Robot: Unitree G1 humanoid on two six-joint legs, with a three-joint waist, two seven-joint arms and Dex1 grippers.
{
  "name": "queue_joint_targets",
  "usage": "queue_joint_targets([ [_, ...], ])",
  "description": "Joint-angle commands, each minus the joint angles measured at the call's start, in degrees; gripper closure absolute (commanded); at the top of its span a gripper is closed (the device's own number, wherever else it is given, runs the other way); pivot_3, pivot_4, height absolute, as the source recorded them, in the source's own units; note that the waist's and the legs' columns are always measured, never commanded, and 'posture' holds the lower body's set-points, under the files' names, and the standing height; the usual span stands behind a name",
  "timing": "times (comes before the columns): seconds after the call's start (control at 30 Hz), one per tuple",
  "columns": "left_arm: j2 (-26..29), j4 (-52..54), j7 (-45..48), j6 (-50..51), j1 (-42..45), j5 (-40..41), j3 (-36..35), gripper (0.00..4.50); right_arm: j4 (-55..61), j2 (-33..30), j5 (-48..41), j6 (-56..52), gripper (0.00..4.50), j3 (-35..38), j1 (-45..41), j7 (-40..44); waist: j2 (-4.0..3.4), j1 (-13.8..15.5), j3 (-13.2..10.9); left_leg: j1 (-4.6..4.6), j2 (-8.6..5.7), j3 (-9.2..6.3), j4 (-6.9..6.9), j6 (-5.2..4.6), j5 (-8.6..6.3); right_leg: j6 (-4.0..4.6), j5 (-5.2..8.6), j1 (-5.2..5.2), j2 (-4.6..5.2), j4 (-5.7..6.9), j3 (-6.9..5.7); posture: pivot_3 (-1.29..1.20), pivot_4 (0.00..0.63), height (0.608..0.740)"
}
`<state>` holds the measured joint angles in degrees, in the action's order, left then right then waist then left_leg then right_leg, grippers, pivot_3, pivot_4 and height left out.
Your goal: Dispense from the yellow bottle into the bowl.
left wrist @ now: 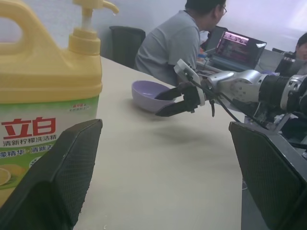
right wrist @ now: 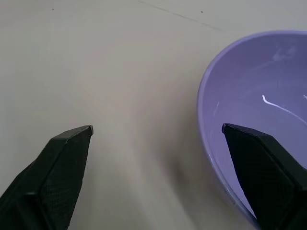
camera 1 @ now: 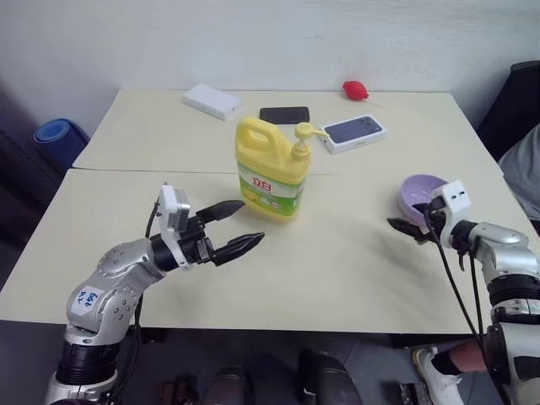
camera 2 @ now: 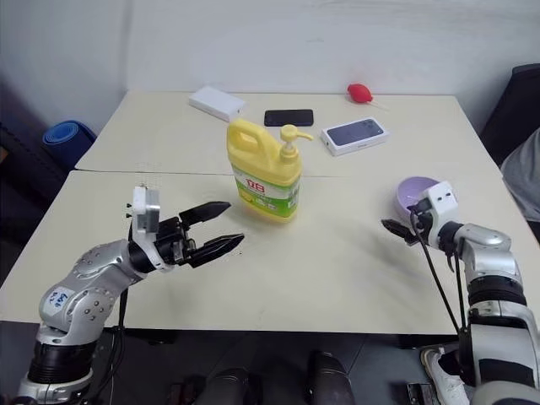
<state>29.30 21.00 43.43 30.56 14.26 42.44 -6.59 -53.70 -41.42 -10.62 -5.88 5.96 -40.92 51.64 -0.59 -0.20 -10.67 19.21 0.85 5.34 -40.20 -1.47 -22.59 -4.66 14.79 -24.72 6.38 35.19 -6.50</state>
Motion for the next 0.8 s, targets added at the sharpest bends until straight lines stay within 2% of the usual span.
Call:
queue_joint_targets([
  [0.03,0.35,1.91,0.18,-0.30,0.42,0.60,-0.62,0.00,-2.34,0.42,0.92,2.42,0.90,0.68,-3.15,-0.97,0.00,-0.06,0.00,0.00,0.00,0.00,0.00,0.00,0.00,0.00,0.00,0.00,-0.01,0.00,-0.01,0.00,0.150,0.740],
  [0.4,1.06,1.80,1.09,-0.35,1.17,-0.07,0.13,0.00,-11.02,1.29,5.69,9.55,4.47,-0.27,-7.41,-5.31,0.00,-0.17,0.00,0.00,0.02,-0.02,0.00,0.02,0.00,-0.01,-0.01,0.03,-0.04,-0.05,-0.01,0.00,0.150,0.740],
  [0.5,1.12,1.83,1.11,-0.22,1.15,0.25,0.05,0.00,-11.86,1.33,5.98,11.06,4.47,-0.09,-7.89,-4.30,0.03,-0.55,0.02,-0.04,0.06,-0.03,0.00,0.03,0.00,-0.01,-0.01,0.09,-0.06,-0.07,-0.01,0.00,0.150,0.740],
  [0.67,2.47,1.38,1.48,0.60,2.24,1.58,-1.94,0.00,-6.81,0.86,3.86,12.84,4.47,0.55,-7.77,4.50,0.01,-1.18,0.01,-0.01,0.07,-0.05,0.01,0.04,0.00,-0.01,-0.01,0.08,-0.05,-0.10,-0.03,0.00,0.150,0.740],
  [0.8,4.66,0.52,1.82,2.39,6.91,3.99,-4.65,0.00,15.53,-0.62,-1.60,8.88,4.47,-1.26,-3.48,17.74,-0.10,-1.27,-0.08,0.01,0.08,-0.09,0.01,0.05,0.00,-0.01,-0.01,0.06,-0.03,-0.09,-0.06,0.00,0.150,0.740],
])
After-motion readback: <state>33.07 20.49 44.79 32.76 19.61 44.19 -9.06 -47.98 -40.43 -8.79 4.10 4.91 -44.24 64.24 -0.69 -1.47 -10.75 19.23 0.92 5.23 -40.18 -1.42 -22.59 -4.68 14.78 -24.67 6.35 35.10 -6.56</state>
